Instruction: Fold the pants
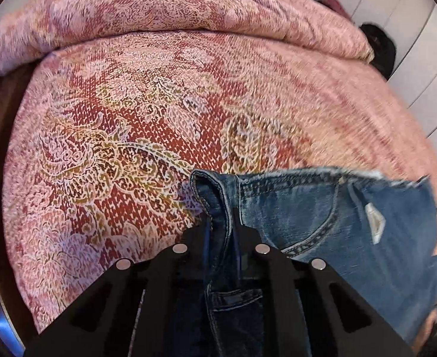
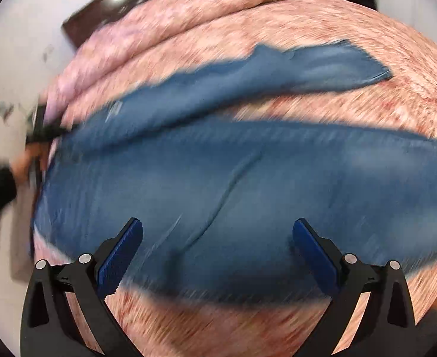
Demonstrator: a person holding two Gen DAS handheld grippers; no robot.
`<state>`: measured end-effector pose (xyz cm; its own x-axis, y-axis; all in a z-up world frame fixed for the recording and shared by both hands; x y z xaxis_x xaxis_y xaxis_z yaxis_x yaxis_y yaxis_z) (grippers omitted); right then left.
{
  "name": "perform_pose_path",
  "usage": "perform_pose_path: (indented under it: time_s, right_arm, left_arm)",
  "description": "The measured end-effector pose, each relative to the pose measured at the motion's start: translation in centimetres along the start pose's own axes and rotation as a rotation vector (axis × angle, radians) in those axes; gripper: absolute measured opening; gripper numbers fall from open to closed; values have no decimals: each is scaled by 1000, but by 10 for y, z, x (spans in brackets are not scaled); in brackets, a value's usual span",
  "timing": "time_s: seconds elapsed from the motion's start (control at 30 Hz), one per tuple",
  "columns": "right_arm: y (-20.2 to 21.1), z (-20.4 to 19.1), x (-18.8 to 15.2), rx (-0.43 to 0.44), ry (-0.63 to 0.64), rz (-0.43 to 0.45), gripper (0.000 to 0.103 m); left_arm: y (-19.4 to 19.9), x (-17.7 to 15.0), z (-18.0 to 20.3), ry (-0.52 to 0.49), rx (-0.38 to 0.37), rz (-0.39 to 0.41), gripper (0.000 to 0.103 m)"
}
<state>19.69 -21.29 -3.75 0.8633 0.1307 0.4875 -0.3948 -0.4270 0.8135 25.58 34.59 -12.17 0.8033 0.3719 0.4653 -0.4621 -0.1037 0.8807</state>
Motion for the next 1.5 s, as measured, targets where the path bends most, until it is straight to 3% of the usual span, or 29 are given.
perform_pose_path:
  time_s: [0.13,0.23,0.3,0.4,0.43,0.53,0.67,0.8,0.87,0.93,1.0,1.1,1.23,1.37,1.5]
  right_arm:
    - [17,89,98,37,-134,72,100]
    - [14,150,172,3,-203,59,100]
    - [-3,185,222,-7,-214,0,100]
    - [-27,217,273,-111,-213,-29,100]
    - [-34,224,282,-99,-220,-45,98]
    - [-59,230,309,-136,-191,-54,83]
    - [-102,233,312,-246,-129,-183,63]
    - [-115,239,309,-288,-112,-179,55]
    - [-123,238,305,-322,-74,-199,44]
    - [-124,232,303,-330,-21,-196,24]
    - [-116,223,303,-336,6,-166,19]
    - [-92,206,306,-360,80,-88,18]
    - [-40,186,299,-360,169,39,18]
    - [24,179,268,-304,173,169,18]
    - [72,193,212,-252,115,239,18]
  left_arm:
    - [-8,4,9,-18,70,-13,13]
    - [-13,9,15,-27,91,-25,15]
    - [-17,13,16,-10,88,-33,15]
    - [-19,14,15,-2,91,-36,15]
    - [-21,16,15,10,88,-37,15]
    - [-23,16,12,48,70,-48,15]
    - [-14,5,1,50,72,-66,16]
    - [-15,9,4,46,85,-77,16]
    - [-15,10,6,40,102,-78,16]
    - [-15,13,11,20,135,-77,16]
    - [-13,14,17,17,162,-61,13]
    - [-2,15,18,54,161,0,10]
    - [37,14,10,138,71,159,9]
    - [88,2,2,222,-76,313,9]
    - [131,-25,0,214,-142,413,9]
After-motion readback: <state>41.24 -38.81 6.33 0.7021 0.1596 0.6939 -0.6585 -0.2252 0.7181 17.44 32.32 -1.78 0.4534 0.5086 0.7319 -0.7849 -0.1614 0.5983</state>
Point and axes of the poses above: each gripper's, at about its wrist camera, not at the fingertips, and y roughly against the way its jaws point, z to its right, x to its top, the point moved 4 cm from there along -y, roughly the way its jaws point, and after that the axes turned 7 degrees about x, right-handed, at the moved point
